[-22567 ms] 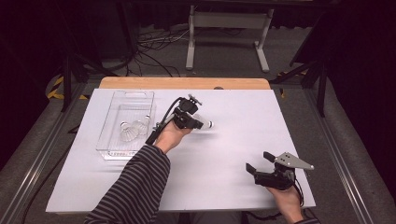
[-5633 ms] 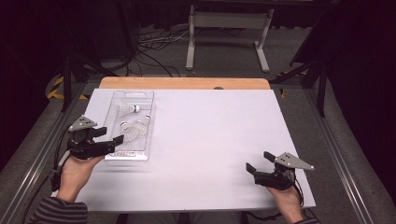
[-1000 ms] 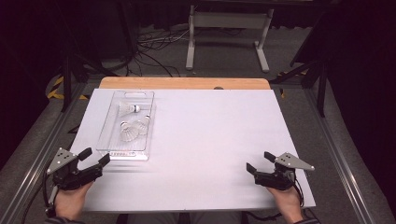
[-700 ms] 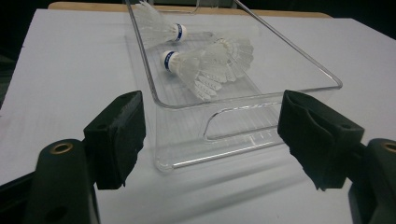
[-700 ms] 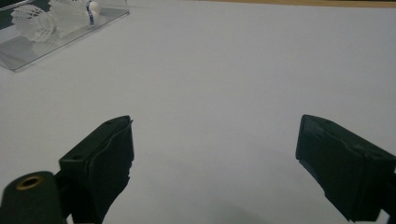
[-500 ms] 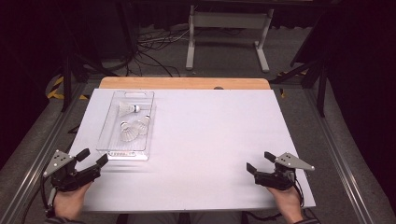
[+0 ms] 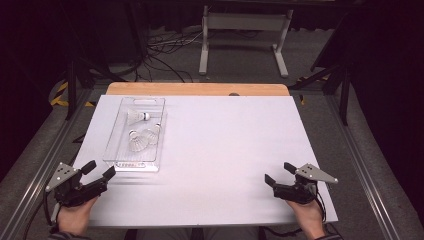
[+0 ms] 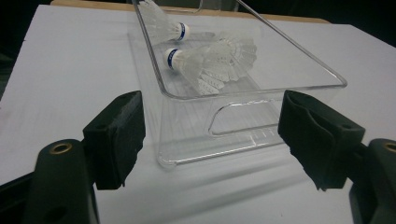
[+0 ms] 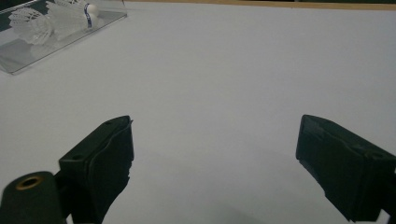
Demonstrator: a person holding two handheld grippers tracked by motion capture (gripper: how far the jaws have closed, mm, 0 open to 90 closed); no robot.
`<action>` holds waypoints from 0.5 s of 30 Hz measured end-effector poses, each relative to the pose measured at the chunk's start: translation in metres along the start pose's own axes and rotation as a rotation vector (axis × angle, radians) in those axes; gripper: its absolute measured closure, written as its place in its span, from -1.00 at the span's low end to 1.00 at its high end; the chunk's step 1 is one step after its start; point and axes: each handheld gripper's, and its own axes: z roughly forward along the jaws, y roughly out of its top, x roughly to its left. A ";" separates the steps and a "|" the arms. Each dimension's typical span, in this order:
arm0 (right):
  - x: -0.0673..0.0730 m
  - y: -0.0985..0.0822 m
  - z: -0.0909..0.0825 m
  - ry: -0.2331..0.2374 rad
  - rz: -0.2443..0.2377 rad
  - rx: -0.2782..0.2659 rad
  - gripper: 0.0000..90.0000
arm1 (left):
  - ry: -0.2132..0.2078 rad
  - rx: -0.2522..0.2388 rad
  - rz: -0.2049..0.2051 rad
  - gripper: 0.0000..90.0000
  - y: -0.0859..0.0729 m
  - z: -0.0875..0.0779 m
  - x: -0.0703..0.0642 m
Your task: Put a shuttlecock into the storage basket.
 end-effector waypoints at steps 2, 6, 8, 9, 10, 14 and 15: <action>0.000 0.000 -0.001 0.000 0.006 -0.007 -0.73 | -0.001 0.006 0.003 -0.46 -0.001 0.001 0.000; -0.001 0.000 -0.001 -0.001 0.002 -0.006 -0.73 | -0.002 0.015 0.005 -0.46 -0.002 0.004 0.001; -0.001 0.000 -0.001 -0.001 0.002 -0.007 -0.73 | -0.003 0.022 0.011 -0.46 -0.002 0.005 0.001; -0.001 0.000 -0.001 -0.001 0.002 -0.007 -0.73 | -0.003 0.023 0.012 -0.46 -0.002 0.005 0.001; -0.001 0.000 -0.001 -0.003 0.001 -0.007 -0.73 | -0.003 0.020 0.009 -0.46 -0.002 0.005 0.001; -0.003 0.000 -0.002 -0.008 0.007 -0.009 -0.74 | -0.009 0.016 -0.008 -0.46 -0.003 0.005 0.003; -0.003 0.000 -0.002 -0.009 0.007 -0.009 -0.74 | -0.016 0.023 -0.010 -0.46 -0.003 0.006 0.004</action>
